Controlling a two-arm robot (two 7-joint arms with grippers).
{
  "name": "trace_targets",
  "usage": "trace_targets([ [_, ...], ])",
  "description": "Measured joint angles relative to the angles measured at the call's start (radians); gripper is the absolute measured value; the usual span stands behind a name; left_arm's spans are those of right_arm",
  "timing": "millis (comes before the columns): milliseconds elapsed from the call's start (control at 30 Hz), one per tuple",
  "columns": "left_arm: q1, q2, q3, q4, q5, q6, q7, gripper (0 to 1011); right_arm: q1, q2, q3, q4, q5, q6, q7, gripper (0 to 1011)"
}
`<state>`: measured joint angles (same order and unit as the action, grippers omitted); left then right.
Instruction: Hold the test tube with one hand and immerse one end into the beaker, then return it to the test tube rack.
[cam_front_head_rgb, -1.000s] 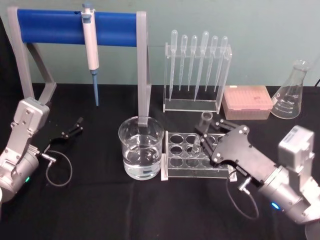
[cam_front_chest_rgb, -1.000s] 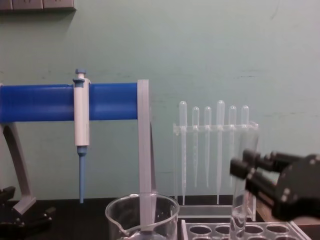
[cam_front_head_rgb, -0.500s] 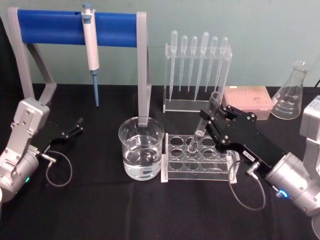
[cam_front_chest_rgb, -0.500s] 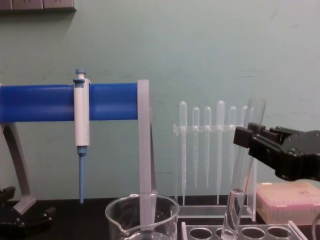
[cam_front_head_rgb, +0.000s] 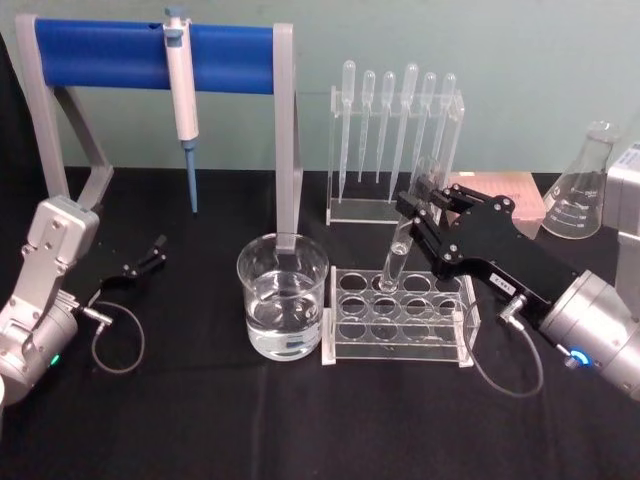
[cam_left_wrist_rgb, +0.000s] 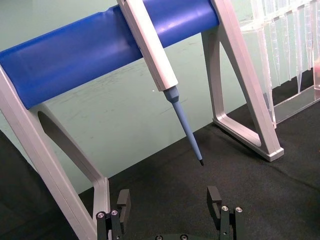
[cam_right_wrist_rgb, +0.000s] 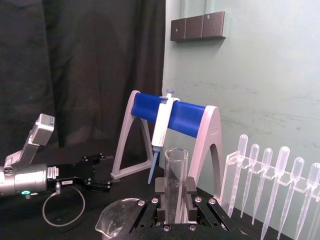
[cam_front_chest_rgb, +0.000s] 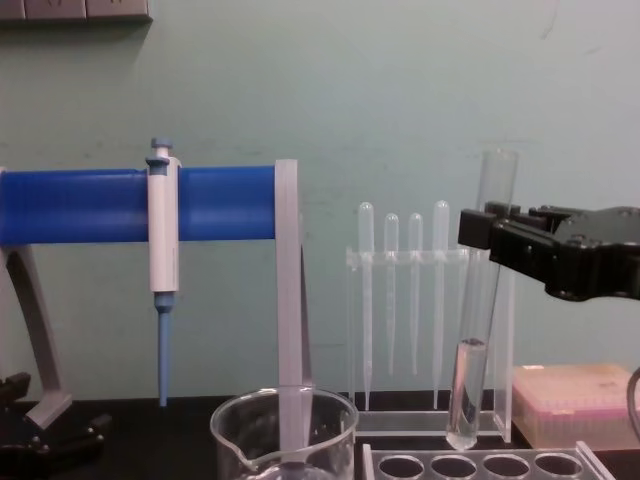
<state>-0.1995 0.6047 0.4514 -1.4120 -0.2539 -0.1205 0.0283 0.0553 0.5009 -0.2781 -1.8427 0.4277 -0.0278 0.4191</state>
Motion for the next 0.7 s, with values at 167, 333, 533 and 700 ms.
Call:
trace_targets([
  [167, 0.0, 0.0, 0.0, 0.0, 0.0, 0.0, 0.0, 1000, 0.013, 0.007, 0.0, -0.005, 0.016, 0.035, 0.002, 224],
  [333, 0.0, 0.0, 0.0, 0.0, 0.0, 0.0, 0.0, 1000, 0.018, 0.013, -0.005, -0.006, 0.024, 0.05, 0.002, 224],
  [533, 0.0, 0.0, 0.0, 0.0, 0.0, 0.0, 0.0, 1000, 0.019, 0.014, -0.007, -0.006, 0.025, 0.051, 0.001, 224],
  [700, 0.0, 0.0, 0.0, 0.0, 0.0, 0.0, 0.0, 1000, 0.019, 0.014, -0.007, -0.006, 0.025, 0.051, 0.001, 224],
])
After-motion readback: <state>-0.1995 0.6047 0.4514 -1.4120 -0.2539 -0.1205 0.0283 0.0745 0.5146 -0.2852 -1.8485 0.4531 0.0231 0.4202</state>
